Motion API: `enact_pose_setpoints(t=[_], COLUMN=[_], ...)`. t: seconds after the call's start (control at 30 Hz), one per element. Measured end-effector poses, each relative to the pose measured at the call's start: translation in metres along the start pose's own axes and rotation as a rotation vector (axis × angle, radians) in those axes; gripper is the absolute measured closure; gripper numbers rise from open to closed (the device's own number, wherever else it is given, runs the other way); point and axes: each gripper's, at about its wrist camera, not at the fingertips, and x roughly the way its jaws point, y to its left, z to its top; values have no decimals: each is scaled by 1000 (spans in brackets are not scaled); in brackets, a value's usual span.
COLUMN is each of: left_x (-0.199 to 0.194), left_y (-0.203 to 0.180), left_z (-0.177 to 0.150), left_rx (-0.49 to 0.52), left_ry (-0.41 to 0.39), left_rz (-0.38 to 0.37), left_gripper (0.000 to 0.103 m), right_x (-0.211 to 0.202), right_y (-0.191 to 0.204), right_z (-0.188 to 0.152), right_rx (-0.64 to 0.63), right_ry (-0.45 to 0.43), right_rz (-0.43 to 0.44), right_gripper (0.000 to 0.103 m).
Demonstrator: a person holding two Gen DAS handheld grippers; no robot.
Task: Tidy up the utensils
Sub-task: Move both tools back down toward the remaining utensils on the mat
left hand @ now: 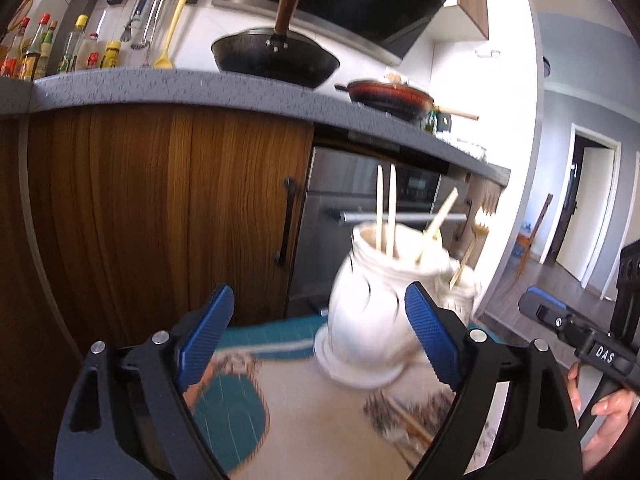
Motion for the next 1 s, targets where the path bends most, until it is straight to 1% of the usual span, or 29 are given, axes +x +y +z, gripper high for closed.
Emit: enact_pose_setpoints(t=[0.07, 0.23, 0.4, 0.47, 0.57, 0.67, 0.8, 0.9, 0.97, 1.0], left_x=[-1, -4, -9, -10, -12, -13, -11, -8, -7, -7], left_y=[-2, -6, -8, -8, -6, -3, 0, 0, 0, 0], left_z=[-10, -29, -41, -44, -48, -52, -54, -56, -56, -56], left_rx=[12, 24, 33, 37, 36, 35, 35, 46, 55, 54], left_ry=[35, 105, 140, 151, 174, 196, 223, 238, 237, 235], left_rz=[13, 28, 43, 52, 68, 81, 84, 79, 78, 75], left_gripper=[15, 14, 13, 11, 10, 8, 7, 7, 6, 6], right_x=[-2, -4, -9, -9, -7, 0, 15, 21, 23, 24], right_y=[1, 3, 4, 6, 17, 33, 52, 59, 63, 66], right_z=[-7, -22, -32, -34, -39, -47, -62, -67, -69, -70], right_rx=[-8, -28, -34, -40, -80, -143, -216, -242, -260, -274], right_ry=[32, 94, 134, 153, 187, 251, 363, 401, 415, 422], right_rz=[-7, -27, -23, -12, 12, 43, 64, 76, 77, 80], right_gripper=[21, 21, 21, 21, 21, 21, 21, 28, 41, 46])
